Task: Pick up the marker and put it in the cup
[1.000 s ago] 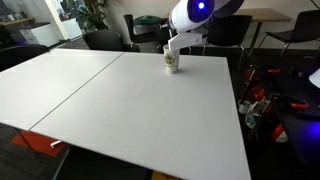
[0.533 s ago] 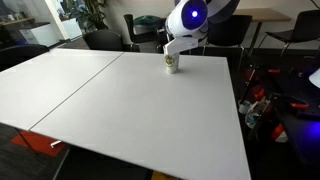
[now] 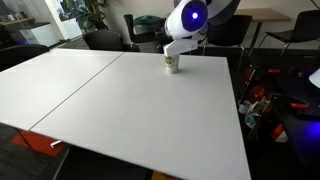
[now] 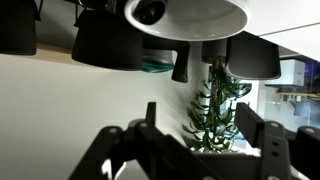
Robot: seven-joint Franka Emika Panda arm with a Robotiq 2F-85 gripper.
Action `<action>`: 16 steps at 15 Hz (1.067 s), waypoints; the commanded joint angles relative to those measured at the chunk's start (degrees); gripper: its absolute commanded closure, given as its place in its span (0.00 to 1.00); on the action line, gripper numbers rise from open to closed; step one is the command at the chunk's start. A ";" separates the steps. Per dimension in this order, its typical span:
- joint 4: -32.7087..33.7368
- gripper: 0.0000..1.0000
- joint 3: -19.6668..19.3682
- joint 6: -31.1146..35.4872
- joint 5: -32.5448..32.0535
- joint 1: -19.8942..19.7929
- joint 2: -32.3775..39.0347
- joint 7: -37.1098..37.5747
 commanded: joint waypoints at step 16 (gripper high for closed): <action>-9.30 0.00 2.78 7.14 1.30 0.29 -16.92 -1.24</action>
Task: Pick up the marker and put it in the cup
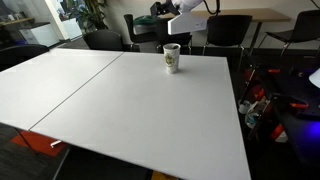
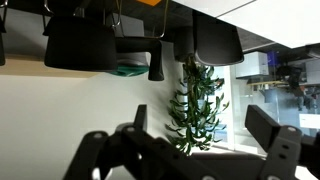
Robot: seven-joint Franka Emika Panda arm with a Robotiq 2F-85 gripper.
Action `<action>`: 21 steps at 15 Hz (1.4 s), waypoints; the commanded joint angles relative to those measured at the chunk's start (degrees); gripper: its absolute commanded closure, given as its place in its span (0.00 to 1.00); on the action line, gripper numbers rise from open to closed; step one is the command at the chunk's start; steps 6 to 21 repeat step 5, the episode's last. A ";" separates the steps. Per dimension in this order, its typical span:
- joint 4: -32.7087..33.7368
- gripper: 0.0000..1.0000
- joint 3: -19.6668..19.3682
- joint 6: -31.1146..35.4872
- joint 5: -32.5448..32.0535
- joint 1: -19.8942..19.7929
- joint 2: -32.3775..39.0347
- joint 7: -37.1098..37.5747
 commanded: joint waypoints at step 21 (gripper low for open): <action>-0.51 0.00 -0.19 0.03 0.19 0.25 -0.55 -0.17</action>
